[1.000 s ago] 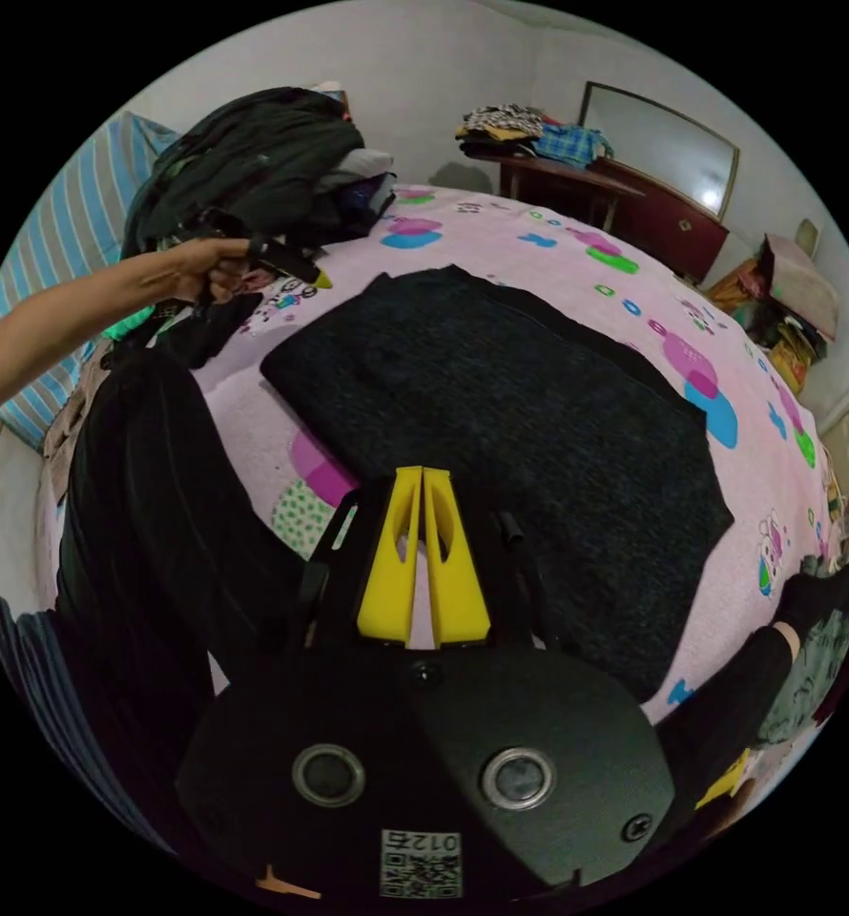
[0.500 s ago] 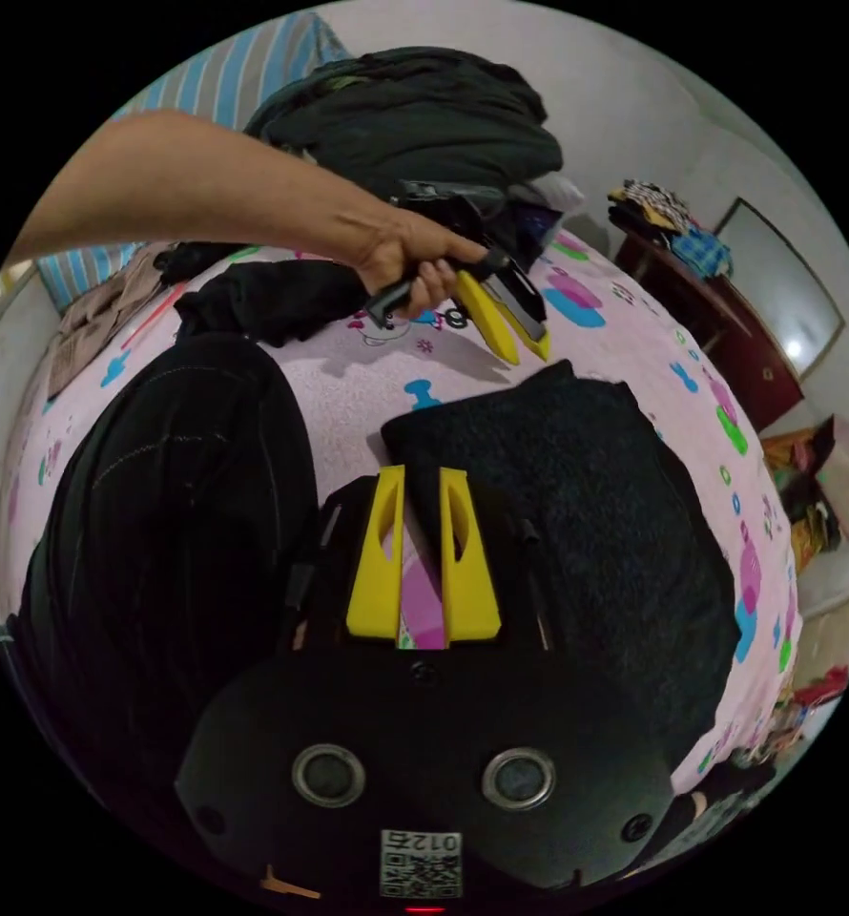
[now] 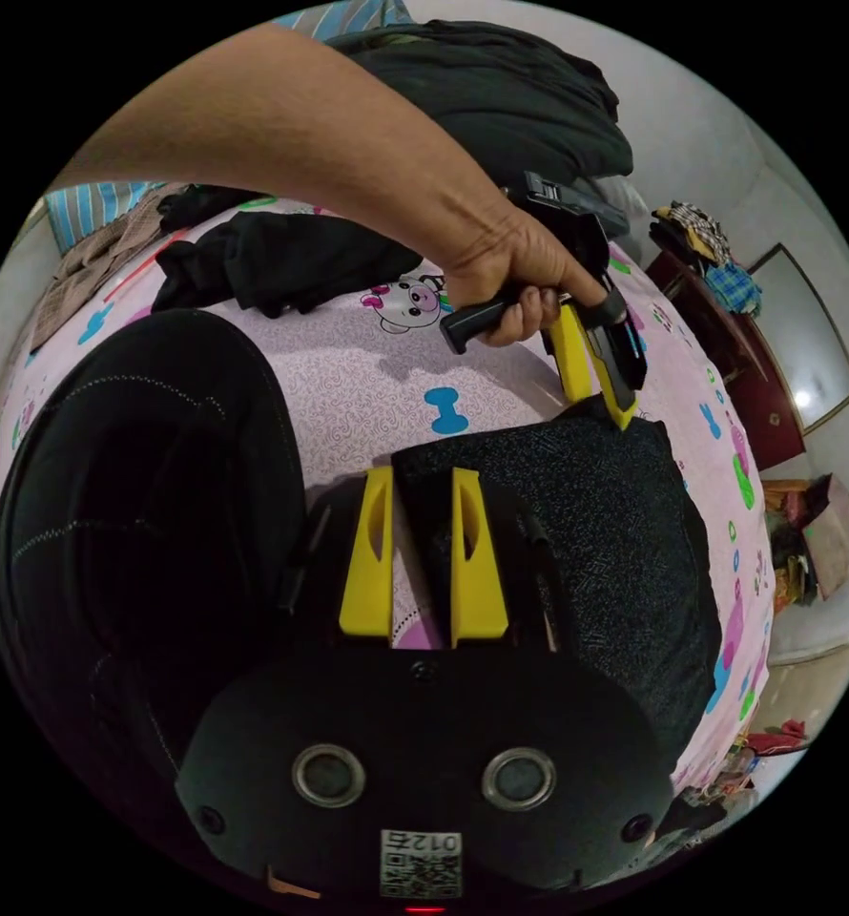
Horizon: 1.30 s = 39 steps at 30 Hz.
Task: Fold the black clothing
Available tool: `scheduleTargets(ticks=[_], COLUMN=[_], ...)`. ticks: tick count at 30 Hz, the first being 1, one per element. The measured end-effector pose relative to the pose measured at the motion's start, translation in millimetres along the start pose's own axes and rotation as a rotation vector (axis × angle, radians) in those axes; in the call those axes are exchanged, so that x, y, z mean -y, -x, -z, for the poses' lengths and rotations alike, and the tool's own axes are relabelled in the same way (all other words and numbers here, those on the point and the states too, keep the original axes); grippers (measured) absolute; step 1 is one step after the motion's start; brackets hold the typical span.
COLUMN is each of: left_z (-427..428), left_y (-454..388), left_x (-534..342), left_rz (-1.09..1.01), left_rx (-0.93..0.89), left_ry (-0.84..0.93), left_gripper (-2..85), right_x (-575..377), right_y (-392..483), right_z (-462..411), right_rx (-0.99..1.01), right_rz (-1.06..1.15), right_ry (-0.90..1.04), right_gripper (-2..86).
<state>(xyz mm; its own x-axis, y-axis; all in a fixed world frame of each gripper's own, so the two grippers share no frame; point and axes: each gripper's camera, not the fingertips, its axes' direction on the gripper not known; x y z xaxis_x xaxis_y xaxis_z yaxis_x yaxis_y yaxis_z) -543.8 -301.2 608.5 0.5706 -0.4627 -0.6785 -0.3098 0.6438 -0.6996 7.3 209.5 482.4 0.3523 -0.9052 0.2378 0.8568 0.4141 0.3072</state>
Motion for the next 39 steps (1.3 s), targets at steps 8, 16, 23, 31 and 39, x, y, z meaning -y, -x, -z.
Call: scheduleTargets(ticks=[8, 16, 23, 31, 39], left_z=[3.8, 32.4, 57.2, 39.9, -11.0], left_y=[3.7, -7.9, -32.7, -78.3, -120.0], left_x=[-8.0, -19.7, -39.8, -46.1, -50.5], left_rz=[0.006, 0.032, 0.041, 0.003, -0.015], left_rx=[-0.041, -0.005, 0.051, 0.03, -0.094], left_ry=[-0.027, -0.046, -0.097, -0.143, -0.205], left_gripper=[3.2, 1.5, 1.3, 1.3, 1.2], right_x=[-6.4, -8.0, -20.6, -79.5, -157.3], right_y=[-5.8, -13.9, -28.0, -68.8, -114.4], right_z=[13.9, 56.3, 102.8, 159.8, 214.8], right_rx=[0.045, 0.089, 0.118, 0.145, 0.143], right_rz=[-0.097, -0.165, -0.226, -0.393, -0.572], right_ry=[-0.052, -0.169, -0.279, -0.394, -0.496], right_gripper=[1.1, 0.6, 0.5, 0.5, 0.5])
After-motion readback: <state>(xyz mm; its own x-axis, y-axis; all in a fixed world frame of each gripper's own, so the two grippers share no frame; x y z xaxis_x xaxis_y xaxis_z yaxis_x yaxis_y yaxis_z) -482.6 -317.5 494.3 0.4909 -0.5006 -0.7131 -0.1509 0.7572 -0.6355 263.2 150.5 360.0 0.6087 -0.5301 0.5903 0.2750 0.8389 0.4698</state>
